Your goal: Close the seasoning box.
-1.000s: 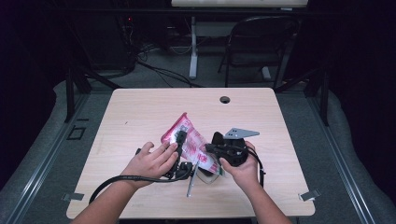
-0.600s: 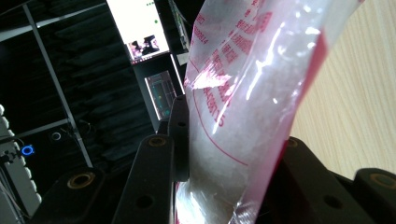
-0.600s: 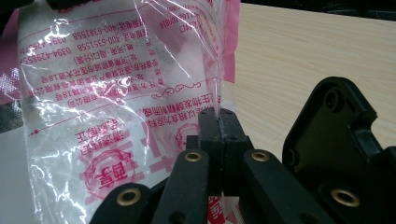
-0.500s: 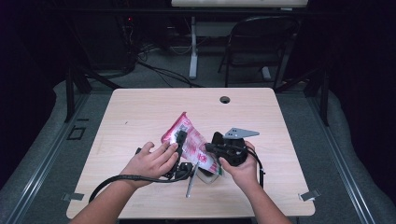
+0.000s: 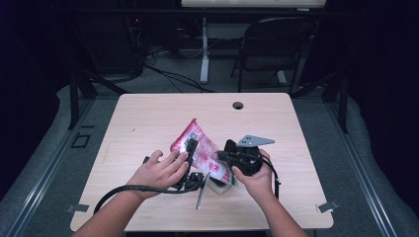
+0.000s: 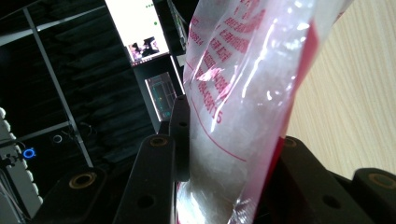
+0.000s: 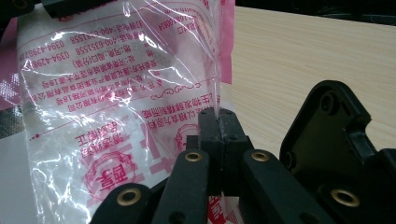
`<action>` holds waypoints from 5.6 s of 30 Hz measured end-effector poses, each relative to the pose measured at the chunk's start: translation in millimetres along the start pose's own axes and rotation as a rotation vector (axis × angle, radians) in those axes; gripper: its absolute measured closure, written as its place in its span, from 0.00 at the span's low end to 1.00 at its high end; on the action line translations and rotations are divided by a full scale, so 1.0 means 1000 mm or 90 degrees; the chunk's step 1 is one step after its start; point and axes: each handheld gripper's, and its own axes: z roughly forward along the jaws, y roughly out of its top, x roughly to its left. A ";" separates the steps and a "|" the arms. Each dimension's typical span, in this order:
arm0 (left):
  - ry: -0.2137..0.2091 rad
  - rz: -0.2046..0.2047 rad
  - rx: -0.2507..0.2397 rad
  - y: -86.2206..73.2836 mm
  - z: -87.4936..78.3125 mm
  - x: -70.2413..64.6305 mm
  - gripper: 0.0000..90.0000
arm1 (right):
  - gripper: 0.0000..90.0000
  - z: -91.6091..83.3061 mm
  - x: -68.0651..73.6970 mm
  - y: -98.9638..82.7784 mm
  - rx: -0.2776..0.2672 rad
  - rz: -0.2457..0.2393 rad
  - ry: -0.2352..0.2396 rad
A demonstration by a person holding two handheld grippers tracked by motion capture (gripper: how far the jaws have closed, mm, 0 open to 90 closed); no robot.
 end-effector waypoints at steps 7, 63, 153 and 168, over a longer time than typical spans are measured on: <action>-0.002 0.003 0.000 0.000 0.001 0.000 0.80 | 1.00 0.000 -0.001 0.000 0.005 0.000 0.001; -0.047 -0.118 0.007 -0.006 -0.003 -0.019 0.81 | 1.00 0.003 0.005 0.000 0.018 -0.009 0.020; -0.204 -0.456 0.016 -0.015 0.002 -0.050 0.83 | 0.81 -0.001 0.007 0.004 -0.009 0.003 0.055; -0.255 -0.571 0.000 -0.022 0.005 -0.059 0.84 | 0.80 -0.005 0.005 0.006 -0.023 0.011 0.054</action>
